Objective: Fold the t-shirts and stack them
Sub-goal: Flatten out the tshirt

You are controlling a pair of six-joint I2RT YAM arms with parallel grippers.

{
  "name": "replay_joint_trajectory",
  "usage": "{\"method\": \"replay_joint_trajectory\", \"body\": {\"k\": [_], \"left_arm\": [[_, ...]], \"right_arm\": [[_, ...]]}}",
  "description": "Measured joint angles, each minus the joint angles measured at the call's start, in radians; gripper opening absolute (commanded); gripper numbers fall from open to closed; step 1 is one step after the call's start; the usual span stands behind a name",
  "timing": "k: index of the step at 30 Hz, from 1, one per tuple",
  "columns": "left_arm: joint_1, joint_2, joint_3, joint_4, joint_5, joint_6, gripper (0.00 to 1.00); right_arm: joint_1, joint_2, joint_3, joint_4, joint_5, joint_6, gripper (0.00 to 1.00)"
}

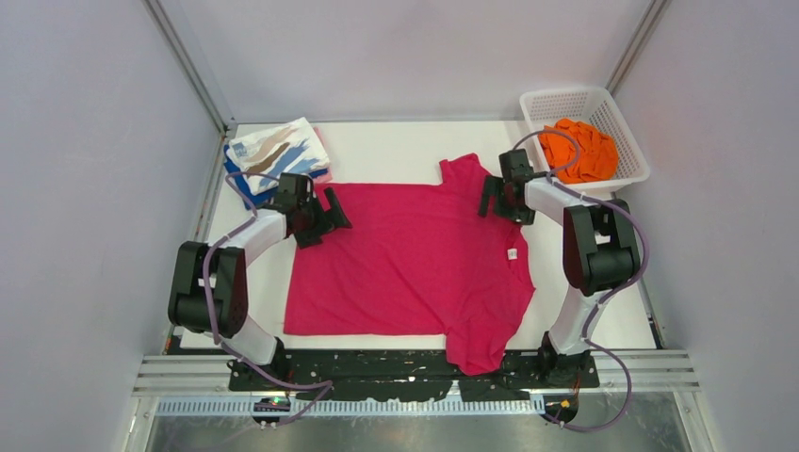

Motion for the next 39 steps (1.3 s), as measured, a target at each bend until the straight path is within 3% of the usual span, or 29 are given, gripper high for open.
{"method": "replay_joint_trajectory", "body": {"k": [12, 24, 31, 39], "left_arm": [[0.0, 0.068, 0.025, -0.005, -0.011, 0.003, 1.0], [0.0, 0.101, 0.073, -0.022, -0.014, 0.002, 1.0], [-0.009, 0.097, 0.109, -0.071, -0.065, -0.001, 1.0], [-0.056, 0.091, 0.185, -0.135, -0.079, 0.006, 1.0]], "right_arm": [[-0.119, 0.02, 0.017, -0.038, 0.043, -0.055, 0.95], [-0.128, 0.044, 0.062, -0.039, -0.04, -0.161, 0.95], [-0.076, 0.015, 0.063, -0.037, -0.003, -0.183, 0.95], [0.045, -0.08, 0.055, -0.069, 0.09, -0.102, 0.95]]}}
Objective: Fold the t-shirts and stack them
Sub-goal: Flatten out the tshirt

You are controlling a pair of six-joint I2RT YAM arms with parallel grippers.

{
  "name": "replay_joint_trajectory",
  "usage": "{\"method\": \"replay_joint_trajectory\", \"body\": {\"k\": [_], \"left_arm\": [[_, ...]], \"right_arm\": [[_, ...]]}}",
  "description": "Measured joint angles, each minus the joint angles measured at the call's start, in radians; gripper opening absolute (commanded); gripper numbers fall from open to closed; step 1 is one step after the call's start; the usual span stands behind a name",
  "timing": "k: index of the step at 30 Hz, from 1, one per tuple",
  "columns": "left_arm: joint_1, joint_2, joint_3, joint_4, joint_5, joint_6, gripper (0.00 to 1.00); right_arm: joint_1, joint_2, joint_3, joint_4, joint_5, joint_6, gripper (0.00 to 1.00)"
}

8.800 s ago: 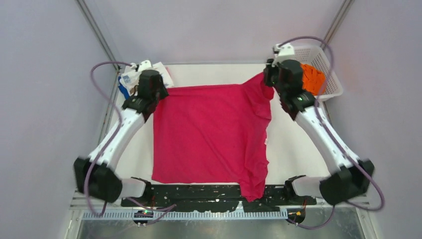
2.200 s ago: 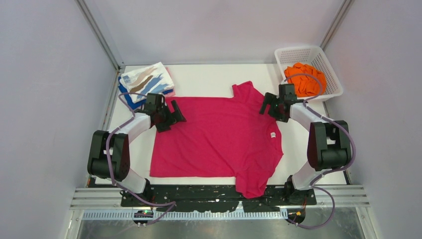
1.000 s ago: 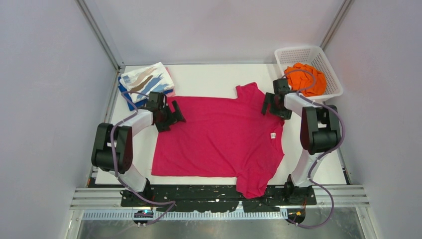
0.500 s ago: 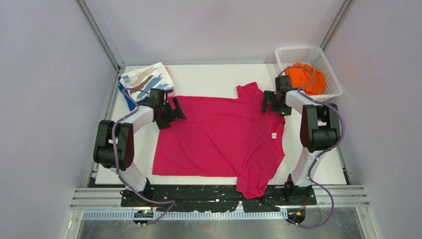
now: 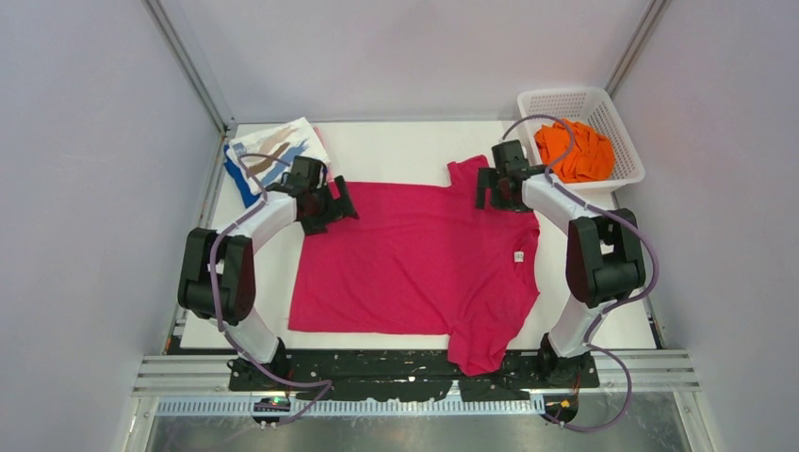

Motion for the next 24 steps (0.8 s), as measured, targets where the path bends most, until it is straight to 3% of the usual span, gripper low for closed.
{"method": "replay_joint_trajectory", "body": {"k": [11, 24], "left_arm": [[-0.011, 0.141, 0.092, -0.008, 0.028, -0.004, 1.0], [0.008, 0.295, 0.275, -0.067, 0.062, -0.016, 1.0]], "right_arm": [[0.036, 0.115, -0.01, 0.047, -0.063, 0.103, 0.95], [0.008, 0.276, 0.222, 0.01, -0.105, 0.137, 0.95]]}}
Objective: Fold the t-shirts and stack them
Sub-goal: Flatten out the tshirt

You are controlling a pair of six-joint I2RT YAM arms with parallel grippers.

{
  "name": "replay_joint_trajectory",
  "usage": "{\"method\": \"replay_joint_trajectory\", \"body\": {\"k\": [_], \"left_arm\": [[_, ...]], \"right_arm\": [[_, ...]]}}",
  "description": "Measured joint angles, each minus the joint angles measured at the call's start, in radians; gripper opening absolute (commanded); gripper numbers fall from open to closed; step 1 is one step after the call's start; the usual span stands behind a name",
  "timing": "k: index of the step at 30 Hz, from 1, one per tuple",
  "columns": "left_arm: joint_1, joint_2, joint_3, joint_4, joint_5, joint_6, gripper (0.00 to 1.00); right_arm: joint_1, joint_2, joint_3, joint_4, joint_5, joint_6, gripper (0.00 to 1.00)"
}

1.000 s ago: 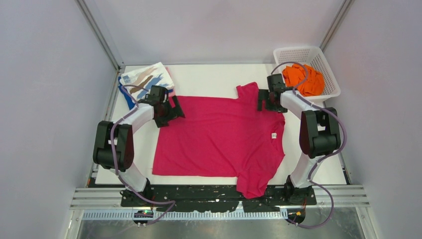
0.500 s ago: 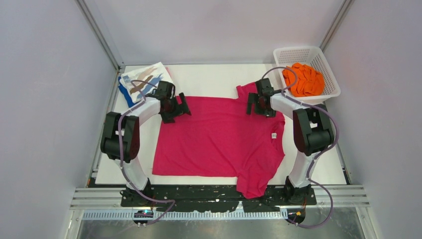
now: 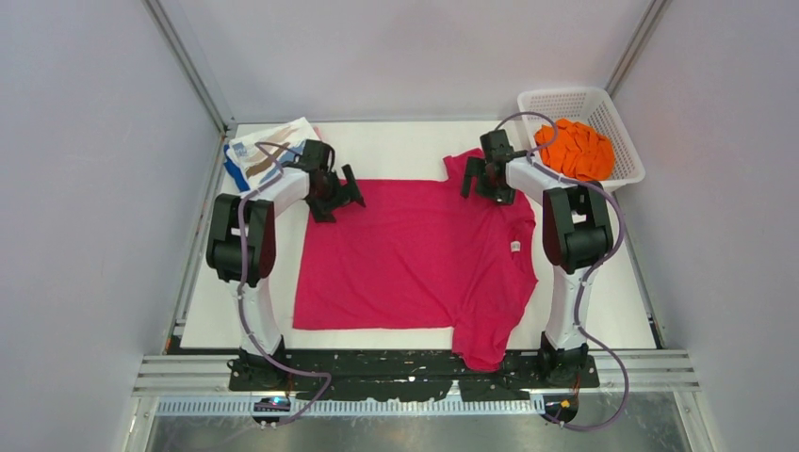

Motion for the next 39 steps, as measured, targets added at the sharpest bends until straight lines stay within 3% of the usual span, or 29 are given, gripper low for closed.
{"method": "replay_joint_trajectory", "body": {"k": [11, 21, 27, 31, 39], "left_arm": [[0.03, 0.121, 0.174, -0.051, 0.074, -0.014, 1.0], [0.031, 0.246, 0.382, -0.131, 0.079, -0.024, 0.99], [0.031, 0.227, 0.376, -0.156, 0.048, -0.015, 1.0], [0.022, 0.056, 0.235, -0.15, 0.017, 0.001, 1.0], [-0.056, -0.423, -0.14, -0.046, -0.027, 0.005, 1.0]], "right_arm": [[-0.051, 0.136, 0.224, -0.086, -0.03, -0.003, 0.95], [-0.072, 0.183, 0.305, -0.109, -0.048, -0.042, 0.95], [-0.072, 0.163, 0.295, -0.103, -0.044, -0.088, 0.95], [-0.068, 0.011, 0.148, -0.081, -0.023, -0.1, 0.95], [-0.027, -0.582, -0.404, -0.021, 0.01, -0.019, 0.95]]}}
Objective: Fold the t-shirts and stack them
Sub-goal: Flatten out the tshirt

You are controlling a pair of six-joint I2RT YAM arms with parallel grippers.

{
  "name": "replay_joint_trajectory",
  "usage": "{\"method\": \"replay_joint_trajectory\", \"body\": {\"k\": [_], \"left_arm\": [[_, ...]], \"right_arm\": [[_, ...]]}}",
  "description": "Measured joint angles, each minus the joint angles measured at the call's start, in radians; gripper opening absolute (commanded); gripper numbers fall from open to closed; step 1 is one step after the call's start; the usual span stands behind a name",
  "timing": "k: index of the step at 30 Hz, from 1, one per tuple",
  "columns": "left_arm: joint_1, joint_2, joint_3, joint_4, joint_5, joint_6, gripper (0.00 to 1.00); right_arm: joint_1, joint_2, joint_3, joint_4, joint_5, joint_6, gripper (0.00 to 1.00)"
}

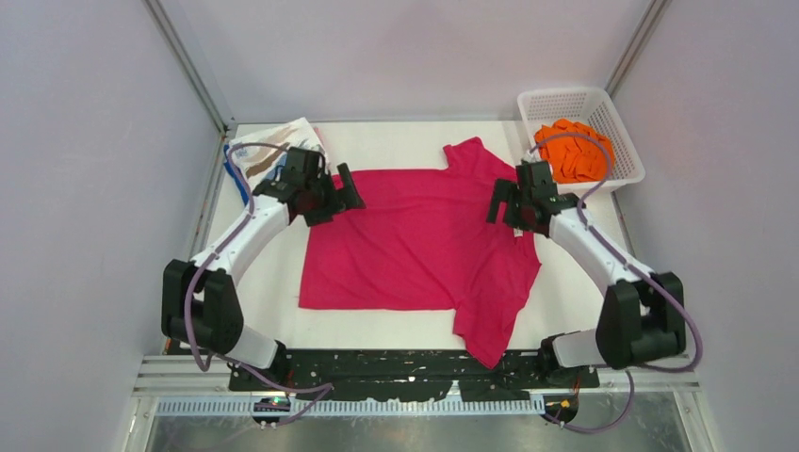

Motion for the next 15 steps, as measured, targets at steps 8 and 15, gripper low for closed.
{"method": "replay_joint_trajectory", "body": {"k": [8, 15], "left_arm": [[-0.028, -0.077, -0.294, 0.047, 0.004, -0.001, 1.0], [-0.028, -0.084, -0.322, 0.1, 0.005, 0.0, 1.0]], "right_arm": [[-0.123, -0.29, -0.395, -0.008, -0.047, 0.08, 0.95], [-0.192, -0.338, -0.467, -0.012, -0.035, 0.109, 0.95]]}}
